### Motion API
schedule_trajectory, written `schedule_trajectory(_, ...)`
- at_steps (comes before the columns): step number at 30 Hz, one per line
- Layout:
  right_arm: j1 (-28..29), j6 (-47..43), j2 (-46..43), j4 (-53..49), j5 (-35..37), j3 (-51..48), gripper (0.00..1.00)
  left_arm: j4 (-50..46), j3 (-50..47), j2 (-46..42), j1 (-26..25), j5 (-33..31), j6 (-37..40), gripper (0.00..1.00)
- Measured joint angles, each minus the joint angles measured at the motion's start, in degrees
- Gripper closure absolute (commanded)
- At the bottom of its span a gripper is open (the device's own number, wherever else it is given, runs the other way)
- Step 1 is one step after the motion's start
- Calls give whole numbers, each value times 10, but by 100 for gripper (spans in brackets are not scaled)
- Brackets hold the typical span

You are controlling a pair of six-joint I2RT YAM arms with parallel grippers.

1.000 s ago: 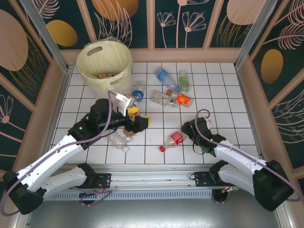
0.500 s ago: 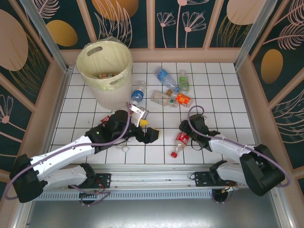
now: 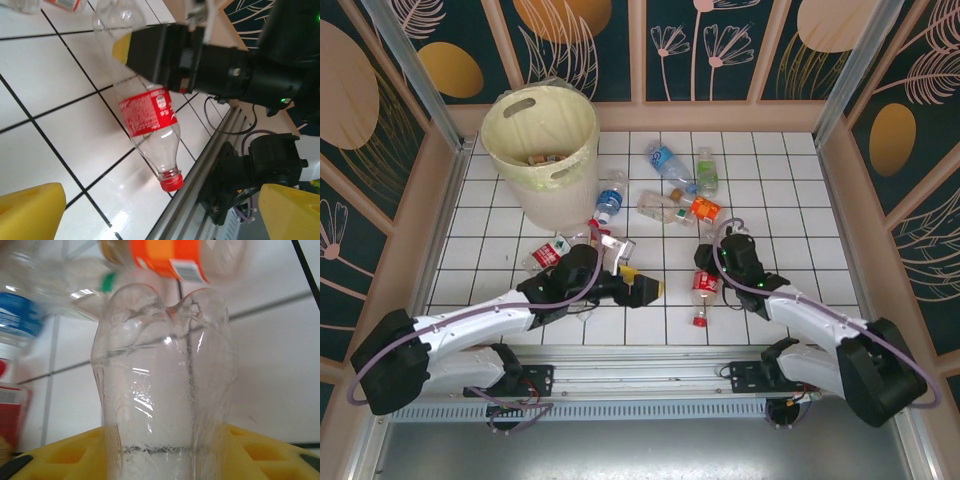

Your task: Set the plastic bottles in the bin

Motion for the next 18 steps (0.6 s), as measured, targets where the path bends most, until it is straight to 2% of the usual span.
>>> schedule_trajectory(7, 5, -16, -81, 5, -41, 37, 50, 98, 0, 54, -1, 29, -46, 2)
schedule_trajectory(13, 27, -16, -108, 12, -90, 56, 50, 150, 19, 118, -12, 58, -62, 2)
schedule_trajectory(18, 36, -9, -115, 30, -124, 63, 50, 195, 41, 138, -13, 74, -65, 5)
